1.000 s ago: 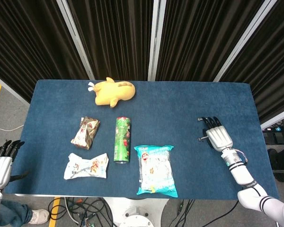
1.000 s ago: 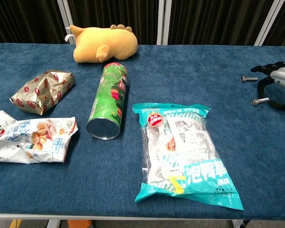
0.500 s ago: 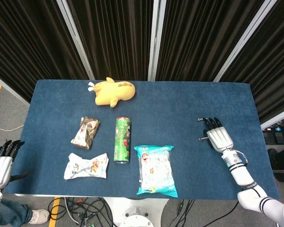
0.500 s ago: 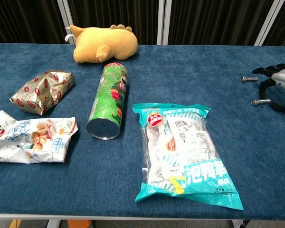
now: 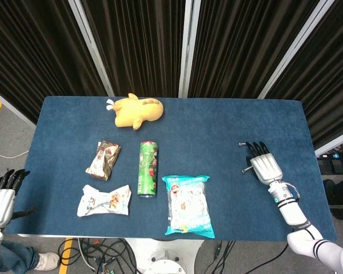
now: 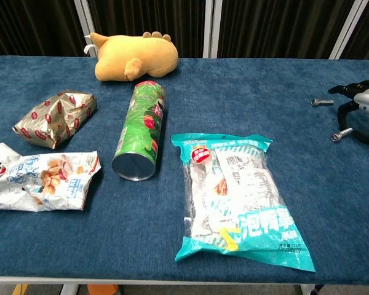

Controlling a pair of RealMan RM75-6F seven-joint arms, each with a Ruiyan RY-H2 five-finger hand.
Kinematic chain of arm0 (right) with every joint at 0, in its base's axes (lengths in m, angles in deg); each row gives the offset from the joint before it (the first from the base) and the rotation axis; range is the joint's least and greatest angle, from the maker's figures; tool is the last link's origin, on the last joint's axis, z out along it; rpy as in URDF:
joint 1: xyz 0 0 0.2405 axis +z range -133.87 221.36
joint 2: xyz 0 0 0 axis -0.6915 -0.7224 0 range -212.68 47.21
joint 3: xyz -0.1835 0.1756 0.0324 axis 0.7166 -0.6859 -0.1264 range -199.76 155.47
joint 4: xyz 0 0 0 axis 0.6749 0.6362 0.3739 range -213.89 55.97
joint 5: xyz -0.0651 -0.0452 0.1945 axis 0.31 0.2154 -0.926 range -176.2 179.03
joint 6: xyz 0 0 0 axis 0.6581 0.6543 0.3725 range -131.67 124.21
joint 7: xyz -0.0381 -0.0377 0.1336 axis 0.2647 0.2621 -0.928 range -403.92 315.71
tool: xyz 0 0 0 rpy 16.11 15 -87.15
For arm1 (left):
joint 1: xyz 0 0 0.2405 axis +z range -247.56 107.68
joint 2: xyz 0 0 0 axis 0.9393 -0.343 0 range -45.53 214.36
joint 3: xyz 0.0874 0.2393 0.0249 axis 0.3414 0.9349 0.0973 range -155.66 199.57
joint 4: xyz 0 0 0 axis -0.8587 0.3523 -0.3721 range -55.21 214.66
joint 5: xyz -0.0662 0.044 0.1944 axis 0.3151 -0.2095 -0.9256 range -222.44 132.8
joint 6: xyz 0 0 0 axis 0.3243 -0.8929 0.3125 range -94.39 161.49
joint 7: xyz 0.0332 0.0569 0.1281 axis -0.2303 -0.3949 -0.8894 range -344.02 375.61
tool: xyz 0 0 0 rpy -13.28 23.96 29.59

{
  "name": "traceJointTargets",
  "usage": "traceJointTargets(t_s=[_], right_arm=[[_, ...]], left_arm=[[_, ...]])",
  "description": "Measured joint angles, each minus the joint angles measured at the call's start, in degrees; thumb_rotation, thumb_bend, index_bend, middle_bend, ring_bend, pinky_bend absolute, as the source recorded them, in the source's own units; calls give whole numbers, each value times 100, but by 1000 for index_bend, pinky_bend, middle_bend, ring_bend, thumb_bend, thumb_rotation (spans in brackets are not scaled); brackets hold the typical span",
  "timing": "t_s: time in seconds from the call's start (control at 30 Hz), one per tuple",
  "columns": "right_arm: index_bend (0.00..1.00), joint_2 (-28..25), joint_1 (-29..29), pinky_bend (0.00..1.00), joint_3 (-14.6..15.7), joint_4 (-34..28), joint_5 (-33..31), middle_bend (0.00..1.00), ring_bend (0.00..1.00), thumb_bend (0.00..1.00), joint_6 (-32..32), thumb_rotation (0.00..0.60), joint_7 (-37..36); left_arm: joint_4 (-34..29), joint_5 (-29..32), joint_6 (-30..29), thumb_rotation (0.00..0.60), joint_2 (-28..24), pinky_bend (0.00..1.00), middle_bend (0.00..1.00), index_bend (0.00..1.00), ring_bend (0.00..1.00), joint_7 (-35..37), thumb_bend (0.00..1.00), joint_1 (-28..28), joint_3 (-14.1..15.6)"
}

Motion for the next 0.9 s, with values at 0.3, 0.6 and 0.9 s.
traceJointTargets(t_s=[0.3,0.6,0.9], right_arm=[[584,-139,-1,0,-47,-219,89,36,0,390,257,600,73],[586,-276,8,0,-49,-531,173,38,0,391,393,600,379],[587,-309,25,0,-26,-666,275,38,0,390,512,600,643]], left_arm=[[20,-7,-6,600,8,167,123,143,52,42,9,2,0],[47,-14,-32,600,8,167,123,143,51,96,9,21,3],[73,-9,-33,600,13,167,124,143,51,129,9,29,4]])
